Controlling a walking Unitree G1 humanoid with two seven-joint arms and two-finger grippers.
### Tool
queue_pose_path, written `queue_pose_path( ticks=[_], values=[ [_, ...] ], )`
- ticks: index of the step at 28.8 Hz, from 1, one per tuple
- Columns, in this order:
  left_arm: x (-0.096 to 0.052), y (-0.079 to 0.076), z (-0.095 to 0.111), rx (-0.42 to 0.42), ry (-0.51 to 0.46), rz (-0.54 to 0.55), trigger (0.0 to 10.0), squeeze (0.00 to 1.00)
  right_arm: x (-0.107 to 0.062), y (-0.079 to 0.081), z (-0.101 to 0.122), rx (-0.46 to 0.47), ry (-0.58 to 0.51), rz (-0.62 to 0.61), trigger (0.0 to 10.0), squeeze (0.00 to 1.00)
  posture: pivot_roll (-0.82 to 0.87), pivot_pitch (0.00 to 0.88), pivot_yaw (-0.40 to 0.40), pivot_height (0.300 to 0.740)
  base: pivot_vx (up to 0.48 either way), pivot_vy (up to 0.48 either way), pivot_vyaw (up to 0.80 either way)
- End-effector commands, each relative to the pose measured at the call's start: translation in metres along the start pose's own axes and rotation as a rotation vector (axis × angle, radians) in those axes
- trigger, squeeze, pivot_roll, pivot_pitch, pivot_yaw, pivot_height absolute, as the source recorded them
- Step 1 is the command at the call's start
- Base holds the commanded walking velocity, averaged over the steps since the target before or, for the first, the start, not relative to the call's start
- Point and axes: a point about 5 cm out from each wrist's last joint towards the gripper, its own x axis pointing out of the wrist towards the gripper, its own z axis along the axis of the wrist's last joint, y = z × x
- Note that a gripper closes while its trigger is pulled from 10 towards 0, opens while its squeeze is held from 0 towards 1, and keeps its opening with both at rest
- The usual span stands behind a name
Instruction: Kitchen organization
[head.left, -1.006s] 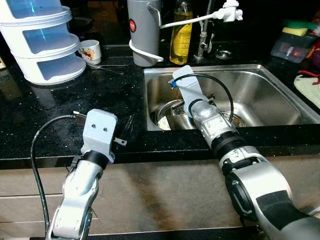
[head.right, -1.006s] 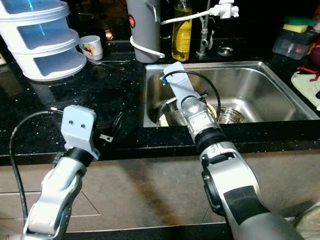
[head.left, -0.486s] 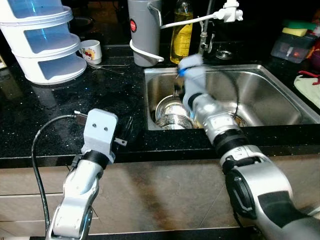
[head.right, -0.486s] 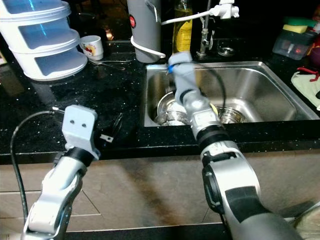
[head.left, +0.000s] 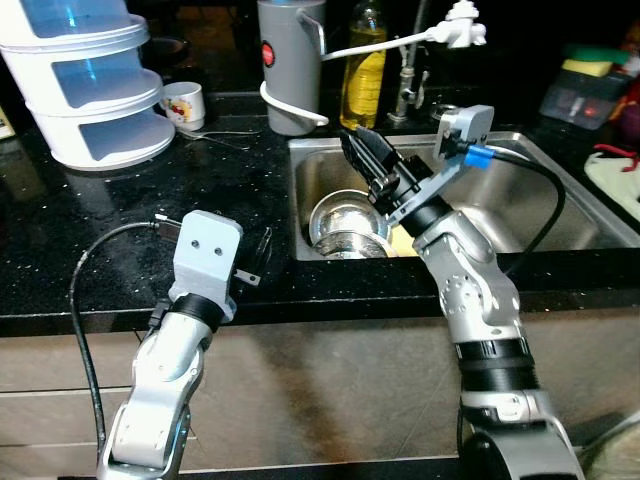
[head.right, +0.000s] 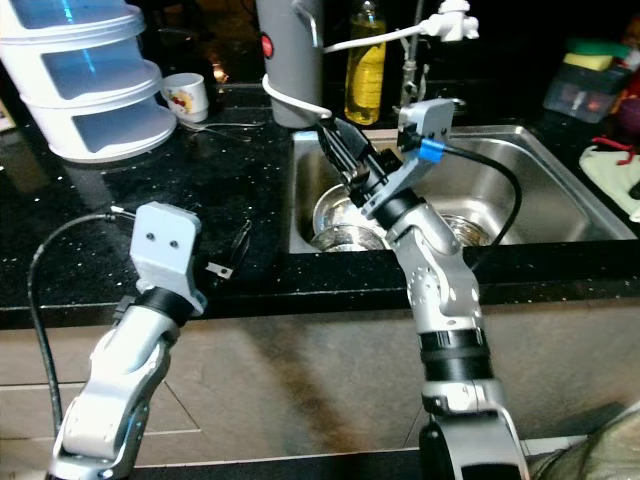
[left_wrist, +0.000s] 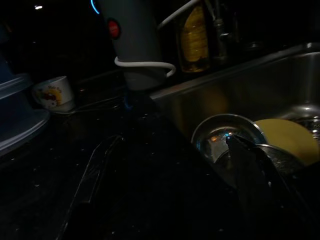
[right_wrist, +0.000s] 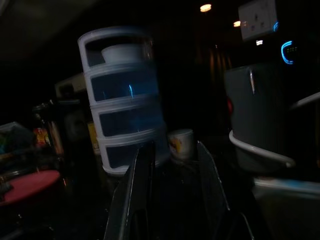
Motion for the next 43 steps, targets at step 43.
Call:
queue_pose_path(
  ticks=[43],
  values=[
    [-0.014,-0.007,-0.021,0.038,0.105,-0.013,10.0,0.0,-0.081,0.021,-0.036,0.073,0.204,-0.165,10.0,0.0,-0.03,0.0,0.025,0.74,-0.11,0.0,0.0]
  ],
)
